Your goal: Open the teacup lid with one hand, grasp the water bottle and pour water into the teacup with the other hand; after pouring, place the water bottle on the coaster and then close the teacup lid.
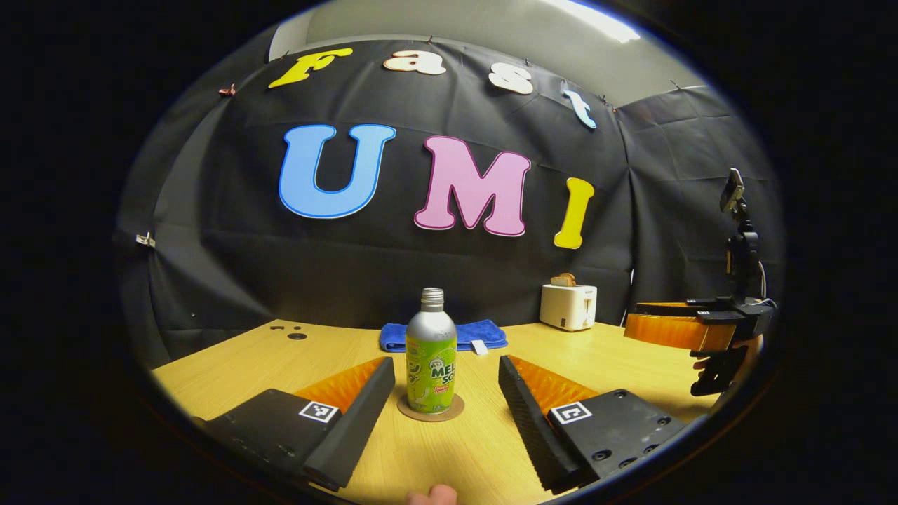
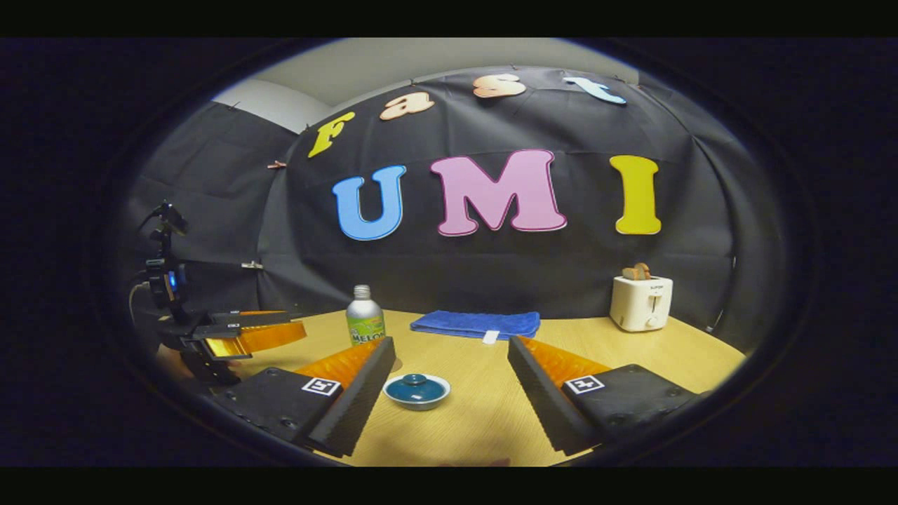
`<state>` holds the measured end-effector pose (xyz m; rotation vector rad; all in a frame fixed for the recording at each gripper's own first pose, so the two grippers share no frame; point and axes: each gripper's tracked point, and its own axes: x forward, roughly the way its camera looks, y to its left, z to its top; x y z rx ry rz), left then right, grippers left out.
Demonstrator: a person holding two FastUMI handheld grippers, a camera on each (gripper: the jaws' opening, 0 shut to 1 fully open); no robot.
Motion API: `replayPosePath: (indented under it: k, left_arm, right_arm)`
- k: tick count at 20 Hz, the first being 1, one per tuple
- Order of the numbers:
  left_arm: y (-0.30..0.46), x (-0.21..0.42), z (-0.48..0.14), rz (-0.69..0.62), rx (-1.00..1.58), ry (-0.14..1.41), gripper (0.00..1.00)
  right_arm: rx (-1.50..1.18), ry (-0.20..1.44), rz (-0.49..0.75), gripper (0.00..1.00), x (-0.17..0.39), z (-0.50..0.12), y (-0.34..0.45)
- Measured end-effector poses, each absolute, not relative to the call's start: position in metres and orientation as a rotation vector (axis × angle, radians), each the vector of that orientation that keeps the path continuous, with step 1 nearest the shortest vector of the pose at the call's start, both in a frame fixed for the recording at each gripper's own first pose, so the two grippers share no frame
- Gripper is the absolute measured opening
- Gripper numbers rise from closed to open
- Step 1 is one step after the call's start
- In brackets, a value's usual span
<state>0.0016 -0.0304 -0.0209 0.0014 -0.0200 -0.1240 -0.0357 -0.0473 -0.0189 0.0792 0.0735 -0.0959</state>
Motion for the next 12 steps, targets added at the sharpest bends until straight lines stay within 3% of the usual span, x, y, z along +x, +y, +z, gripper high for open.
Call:
replayPosePath:
  k: [12]
  left_arm:
    - [-0.0302, 0.0011, -0.0240, -0.124, 0.006, -0.008, 0.94]
  right_arm:
    - [0.076, 0.067, -0.085, 1.00, -0.0369, -0.0148, -0.0409]
